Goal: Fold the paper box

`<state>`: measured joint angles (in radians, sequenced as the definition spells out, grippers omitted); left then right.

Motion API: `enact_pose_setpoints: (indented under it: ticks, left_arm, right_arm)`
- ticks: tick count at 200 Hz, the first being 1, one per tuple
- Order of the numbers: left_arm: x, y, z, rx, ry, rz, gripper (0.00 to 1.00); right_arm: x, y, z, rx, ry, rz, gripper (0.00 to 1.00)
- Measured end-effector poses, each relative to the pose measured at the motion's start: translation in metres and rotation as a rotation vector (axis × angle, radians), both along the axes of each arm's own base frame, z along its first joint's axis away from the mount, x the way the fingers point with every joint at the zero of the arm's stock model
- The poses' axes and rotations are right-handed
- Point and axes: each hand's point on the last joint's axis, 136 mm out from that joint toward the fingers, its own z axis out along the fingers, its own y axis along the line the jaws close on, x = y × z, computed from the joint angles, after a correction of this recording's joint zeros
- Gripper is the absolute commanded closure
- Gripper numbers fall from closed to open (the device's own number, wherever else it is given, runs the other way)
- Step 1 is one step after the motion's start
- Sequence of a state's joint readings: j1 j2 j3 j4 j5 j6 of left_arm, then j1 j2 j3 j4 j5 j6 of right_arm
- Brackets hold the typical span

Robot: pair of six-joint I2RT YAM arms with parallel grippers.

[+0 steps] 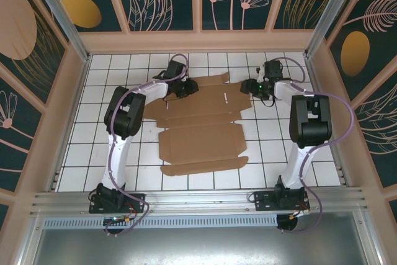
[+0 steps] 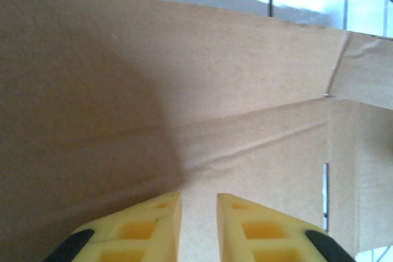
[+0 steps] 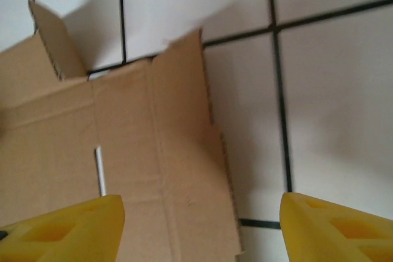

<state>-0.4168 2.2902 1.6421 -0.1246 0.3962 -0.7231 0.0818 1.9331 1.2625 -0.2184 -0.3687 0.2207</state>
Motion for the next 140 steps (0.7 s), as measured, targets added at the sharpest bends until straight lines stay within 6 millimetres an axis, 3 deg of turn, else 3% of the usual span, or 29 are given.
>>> enact_pose_setpoints:
  ticks: [41, 77, 140]
  left_arm:
    - [-0.03, 0.01, 0.021, -0.021, -0.002, -0.007, 0.79]
    - [-0.066, 0.023, -0.016, -0.006, 0.088, -0.009, 0.85]
    - [-0.063, 0.026, -0.017, -0.015, 0.08, -0.01, 0.9]
  right_arm:
    - [-0.012, 0.008, -0.01, 0.169, 0.031, 0.027, 0.34]
    - [-0.017, 0.006, -0.019, 0.262, 0.052, 0.027, 0.38]
    - [-0.012, 0.024, -0.015, 0.412, 0.065, 0.121, 0.4]
